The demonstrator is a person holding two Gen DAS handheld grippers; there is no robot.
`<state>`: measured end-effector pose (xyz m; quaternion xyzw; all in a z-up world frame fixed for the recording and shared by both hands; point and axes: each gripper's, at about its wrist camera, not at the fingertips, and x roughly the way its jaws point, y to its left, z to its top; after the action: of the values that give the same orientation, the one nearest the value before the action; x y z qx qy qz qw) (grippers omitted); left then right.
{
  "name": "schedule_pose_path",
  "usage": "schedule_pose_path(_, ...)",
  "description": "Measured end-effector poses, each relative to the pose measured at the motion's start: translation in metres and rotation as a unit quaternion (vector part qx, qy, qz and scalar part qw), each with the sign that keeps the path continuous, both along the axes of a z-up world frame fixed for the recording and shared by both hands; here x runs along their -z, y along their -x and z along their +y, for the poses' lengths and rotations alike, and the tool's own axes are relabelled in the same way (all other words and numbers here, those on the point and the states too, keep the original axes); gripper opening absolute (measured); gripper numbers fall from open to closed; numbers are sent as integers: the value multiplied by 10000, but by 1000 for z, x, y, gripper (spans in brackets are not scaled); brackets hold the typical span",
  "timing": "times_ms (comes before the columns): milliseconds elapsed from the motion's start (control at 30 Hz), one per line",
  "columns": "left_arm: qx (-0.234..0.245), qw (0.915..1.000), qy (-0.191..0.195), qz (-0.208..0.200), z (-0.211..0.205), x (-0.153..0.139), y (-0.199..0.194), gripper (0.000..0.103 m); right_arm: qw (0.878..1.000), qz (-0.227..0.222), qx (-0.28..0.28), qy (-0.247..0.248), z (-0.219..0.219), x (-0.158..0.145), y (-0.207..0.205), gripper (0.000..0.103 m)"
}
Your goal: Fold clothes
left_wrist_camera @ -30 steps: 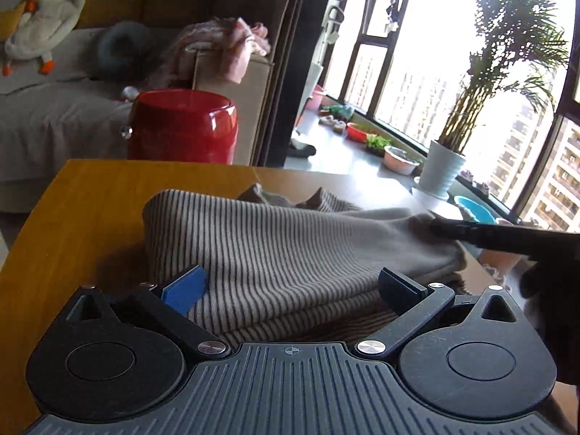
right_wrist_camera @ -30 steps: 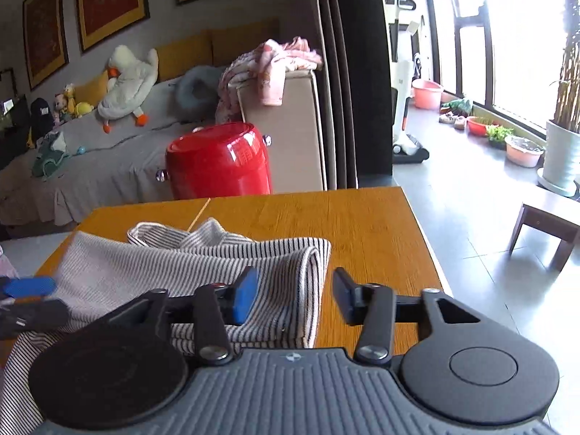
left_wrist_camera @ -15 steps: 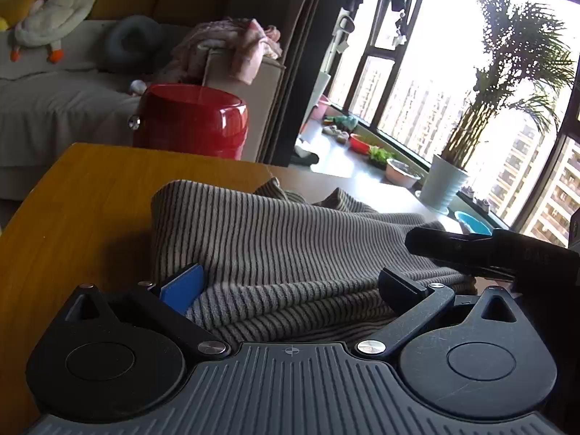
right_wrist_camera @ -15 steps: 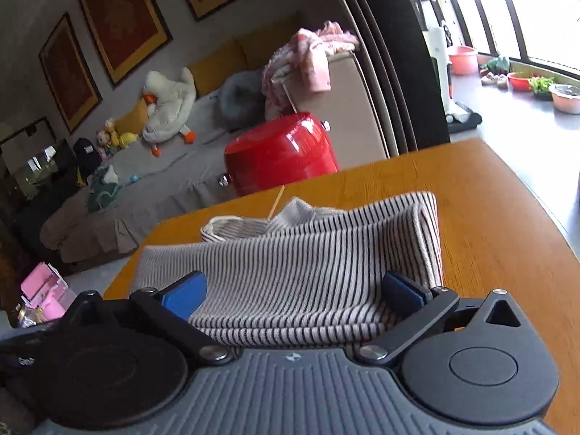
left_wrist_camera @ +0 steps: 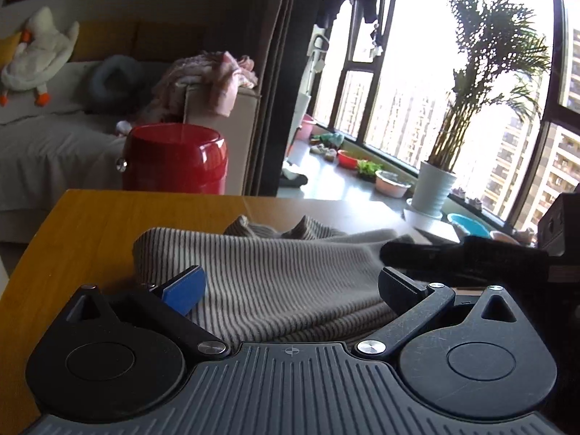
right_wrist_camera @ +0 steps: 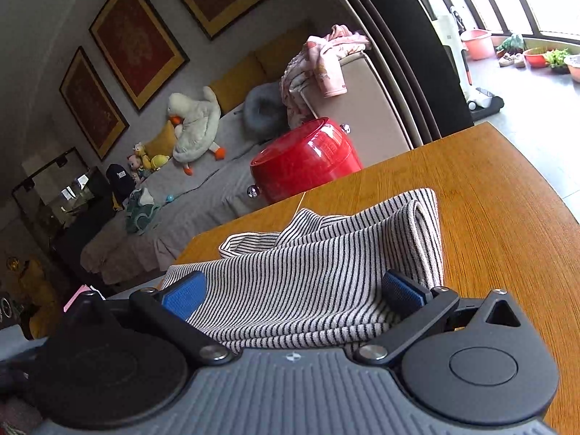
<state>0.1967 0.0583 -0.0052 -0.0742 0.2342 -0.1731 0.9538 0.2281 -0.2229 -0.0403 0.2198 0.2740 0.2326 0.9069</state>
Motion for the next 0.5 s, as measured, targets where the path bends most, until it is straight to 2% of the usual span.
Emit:
schedule_pose_path(100,307,9988,272,264,3,6,-17,103,9999,-2,-2,152,5,-1,0,103)
schedule_pose_path(200,179,9961,528,687,11,35,-34,103,9998,-14,0,198,7,0,1,103)
schedule_pose_path(300,221,9945,772,677,19,36,-36,103,9999,-45,64,73,5,2,1,103)
schedule_pose_path(500,212,9952,720,628,18,38,-34,103,10000,-8,60,62,6,2,-1,103)
